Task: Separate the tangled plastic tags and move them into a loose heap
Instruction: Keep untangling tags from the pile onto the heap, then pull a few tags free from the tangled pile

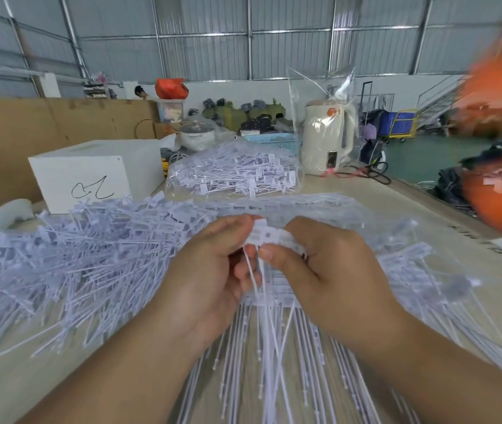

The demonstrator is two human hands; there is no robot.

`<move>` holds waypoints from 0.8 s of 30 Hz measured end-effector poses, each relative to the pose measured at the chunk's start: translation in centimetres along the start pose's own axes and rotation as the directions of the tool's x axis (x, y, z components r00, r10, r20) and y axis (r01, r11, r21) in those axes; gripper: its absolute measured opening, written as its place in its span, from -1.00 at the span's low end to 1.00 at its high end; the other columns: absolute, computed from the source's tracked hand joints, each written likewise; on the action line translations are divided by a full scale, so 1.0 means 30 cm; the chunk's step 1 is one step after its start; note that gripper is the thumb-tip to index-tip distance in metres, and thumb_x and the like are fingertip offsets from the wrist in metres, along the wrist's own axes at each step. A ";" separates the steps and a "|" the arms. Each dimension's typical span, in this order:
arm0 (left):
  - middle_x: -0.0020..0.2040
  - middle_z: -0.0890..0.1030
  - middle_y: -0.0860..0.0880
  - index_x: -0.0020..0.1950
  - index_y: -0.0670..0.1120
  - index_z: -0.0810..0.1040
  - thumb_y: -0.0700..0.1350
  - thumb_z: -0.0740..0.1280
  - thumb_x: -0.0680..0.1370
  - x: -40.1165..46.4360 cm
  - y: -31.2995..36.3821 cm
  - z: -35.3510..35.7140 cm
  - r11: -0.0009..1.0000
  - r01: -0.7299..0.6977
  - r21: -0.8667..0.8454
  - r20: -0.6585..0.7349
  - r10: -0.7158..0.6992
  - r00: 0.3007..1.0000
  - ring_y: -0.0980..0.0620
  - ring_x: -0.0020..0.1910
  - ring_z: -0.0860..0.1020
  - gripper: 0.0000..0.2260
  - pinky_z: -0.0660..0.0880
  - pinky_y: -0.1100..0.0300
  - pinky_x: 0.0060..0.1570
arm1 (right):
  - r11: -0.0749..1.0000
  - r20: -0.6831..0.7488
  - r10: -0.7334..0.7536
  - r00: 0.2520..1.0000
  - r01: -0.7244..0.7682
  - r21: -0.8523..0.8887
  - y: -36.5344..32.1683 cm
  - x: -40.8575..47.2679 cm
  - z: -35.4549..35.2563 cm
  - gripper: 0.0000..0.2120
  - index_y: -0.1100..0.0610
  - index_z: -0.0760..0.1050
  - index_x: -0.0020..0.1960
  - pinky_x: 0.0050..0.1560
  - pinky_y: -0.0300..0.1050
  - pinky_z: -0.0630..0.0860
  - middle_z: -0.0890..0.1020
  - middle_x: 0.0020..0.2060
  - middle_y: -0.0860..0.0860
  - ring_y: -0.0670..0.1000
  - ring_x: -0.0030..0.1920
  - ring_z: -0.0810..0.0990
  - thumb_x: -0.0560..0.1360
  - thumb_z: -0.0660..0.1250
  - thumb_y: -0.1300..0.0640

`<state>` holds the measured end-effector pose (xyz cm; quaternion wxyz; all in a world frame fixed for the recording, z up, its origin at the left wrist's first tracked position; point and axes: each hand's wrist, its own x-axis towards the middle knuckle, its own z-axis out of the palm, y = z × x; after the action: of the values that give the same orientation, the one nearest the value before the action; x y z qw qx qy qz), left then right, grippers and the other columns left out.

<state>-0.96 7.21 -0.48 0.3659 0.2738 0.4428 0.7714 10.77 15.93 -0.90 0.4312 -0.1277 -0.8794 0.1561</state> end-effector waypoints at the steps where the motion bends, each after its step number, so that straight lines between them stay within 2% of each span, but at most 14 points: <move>1: -0.41 0.47 -0.04 -0.24 -0.10 0.71 -0.11 0.38 0.39 0.003 0.000 -0.006 0.997 0.034 -0.067 -0.012 -0.035 0.999 0.16 -0.59 0.34 -0.88 0.41 0.34 -0.58 | 1.000 -0.054 -0.019 0.998 0.018 -0.015 -0.002 0.002 0.001 -0.63 0.04 0.23 -0.32 -0.50 -0.05 0.31 0.25 -0.52 -0.11 -0.01 -0.51 0.30 0.53 0.24 -0.13; 3: -0.43 0.44 -0.01 -0.16 -0.16 0.63 -0.17 0.32 0.51 0.011 0.009 -0.022 0.982 0.077 -0.173 -0.041 -0.085 0.996 0.17 -0.58 0.32 -0.88 0.39 0.34 -0.60 | 1.000 -0.183 -0.017 0.983 0.011 -0.029 0.005 0.013 -0.015 -0.62 -0.04 0.14 -0.33 -0.49 -0.17 0.22 0.19 -0.53 -0.13 -0.07 -0.51 0.24 0.56 0.25 -0.05; 5: -0.46 0.41 0.02 -0.07 -0.14 0.56 -0.17 0.25 0.60 0.023 0.018 -0.043 0.994 0.054 -0.096 -0.073 -0.061 0.995 0.16 -0.58 0.29 -0.88 0.36 0.33 -0.61 | 0.999 -0.226 0.016 0.974 -0.005 0.049 0.027 0.020 -0.034 -0.63 -0.03 0.19 -0.33 -0.48 -0.24 0.16 0.19 -0.54 -0.11 -0.05 -0.50 0.25 0.57 0.25 -0.05; 7: -0.46 0.40 0.02 -0.06 -0.12 0.57 -0.15 0.24 0.61 0.026 0.022 -0.047 0.999 0.014 0.030 -0.070 -0.012 0.997 0.14 -0.58 0.29 -0.86 0.34 0.31 -0.61 | 0.995 -0.147 0.018 0.989 -0.002 0.103 0.044 0.016 -0.041 -0.69 0.06 0.34 -0.25 -0.48 -0.23 0.18 0.26 -0.54 -0.07 -0.07 -0.50 0.30 0.56 0.24 -0.11; 9: -0.45 0.42 0.00 -0.13 -0.08 0.63 -0.13 0.30 0.56 0.017 0.015 -0.034 0.992 -0.014 0.127 -0.012 0.016 1.000 0.11 -0.57 0.31 -0.86 0.35 0.30 -0.59 | 0.995 -0.021 0.001 1.000 0.002 0.100 0.040 0.011 -0.033 -0.73 0.00 0.41 -0.01 -0.46 -0.31 0.26 0.41 -0.52 -0.12 -0.12 -0.46 0.44 0.56 0.21 -0.21; 11: -0.46 0.44 -0.03 -0.21 0.00 0.67 -0.03 0.39 0.42 0.002 0.008 -0.020 0.976 -0.044 0.211 0.066 0.030 0.997 0.09 -0.57 0.35 -0.91 0.40 0.28 -0.55 | 0.999 0.125 -0.008 0.992 0.002 0.048 0.033 0.005 -0.016 -0.59 -0.17 0.26 0.27 -0.34 -0.25 0.40 0.51 -0.44 -0.15 -0.12 -0.24 0.56 0.53 0.12 -0.35; 12: -0.47 0.44 -0.04 -0.21 0.02 0.67 0.02 0.41 0.36 -0.004 0.005 -0.018 0.964 -0.060 0.258 0.107 0.033 0.994 0.08 -0.57 0.37 -0.89 0.41 0.28 -0.52 | 1.000 0.191 -0.017 0.981 0.014 0.018 0.034 0.002 -0.008 -0.50 -0.21 0.15 0.34 -0.30 -0.21 0.40 0.53 -0.40 -0.17 -0.13 -0.18 0.55 0.49 0.07 -0.40; 13: -0.48 0.43 -0.04 -0.19 0.01 0.67 0.05 0.42 0.34 -0.009 0.004 -0.020 0.953 -0.068 0.296 0.141 0.027 0.990 0.07 -0.57 0.38 -0.85 0.42 0.27 -0.51 | 1.000 0.245 -0.028 0.969 0.028 0.003 0.037 -0.001 -0.002 -0.43 -0.22 0.09 0.39 -0.31 -0.24 0.35 0.52 -0.38 -0.21 -0.17 -0.22 0.54 0.47 0.03 -0.42; 16: -0.48 0.45 -0.03 -0.14 0.01 0.67 0.00 0.52 0.35 -0.011 0.008 -0.026 0.929 -0.060 0.365 0.198 -0.015 0.980 0.08 -0.54 0.41 -0.85 0.44 0.25 -0.49 | 0.999 0.317 -0.034 0.948 0.029 0.020 0.051 -0.003 0.002 -0.34 -0.15 0.07 0.48 -0.36 -0.32 0.29 0.50 -0.41 -0.32 -0.29 -0.36 0.48 0.46 0.01 -0.40; 19: -0.37 0.56 -0.06 -0.12 -0.01 0.67 -0.08 0.57 0.32 -0.006 0.009 -0.035 0.906 -0.052 0.420 0.224 -0.048 0.974 0.07 -0.48 0.45 -0.81 0.44 0.26 -0.47 | 0.999 0.340 -0.046 0.939 0.040 0.025 0.050 -0.005 0.000 -0.32 -0.14 0.01 0.51 -0.28 -0.31 0.40 0.50 -0.32 -0.28 -0.30 -0.31 0.49 0.47 0.06 -0.35; 21: -0.31 0.60 -0.07 -0.11 -0.02 0.66 -0.10 0.52 0.34 -0.002 0.005 -0.040 0.898 -0.062 0.436 0.224 -0.042 0.974 0.05 -0.45 0.47 -0.84 0.44 0.26 -0.46 | 0.998 0.344 -0.055 0.937 0.048 0.030 0.045 -0.007 0.000 -0.30 -0.12 0.00 0.52 -0.22 -0.33 0.43 0.48 -0.29 -0.27 -0.31 -0.29 0.48 0.47 0.05 -0.36; 23: -0.32 0.60 -0.07 -0.12 -0.03 0.66 -0.13 0.51 0.38 0.002 0.002 -0.043 0.895 -0.090 0.437 0.210 -0.004 0.978 0.05 -0.45 0.48 -0.89 0.45 0.27 -0.46 | 0.999 0.340 -0.052 0.939 0.048 0.021 0.043 -0.002 -0.001 -0.31 -0.10 0.10 0.50 -0.27 -0.34 0.40 0.45 -0.32 -0.27 -0.31 -0.30 0.48 0.45 0.02 -0.38; 24: -0.34 0.59 -0.07 -0.13 -0.02 0.66 -0.13 0.51 0.38 0.003 0.004 -0.044 0.893 -0.106 0.437 0.200 0.019 0.980 0.05 -0.46 0.48 -0.90 0.45 0.27 -0.47 | 0.999 0.343 -0.045 0.938 0.042 0.015 0.043 0.004 -0.007 -0.35 -0.09 0.21 0.43 -0.30 -0.33 0.39 0.47 -0.31 -0.25 -0.28 -0.30 0.49 0.45 0.04 -0.39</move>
<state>-2.03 6.62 -0.97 0.3090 0.4367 0.5615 0.6313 10.98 17.18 -1.20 0.2754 -0.0775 -0.9430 0.1699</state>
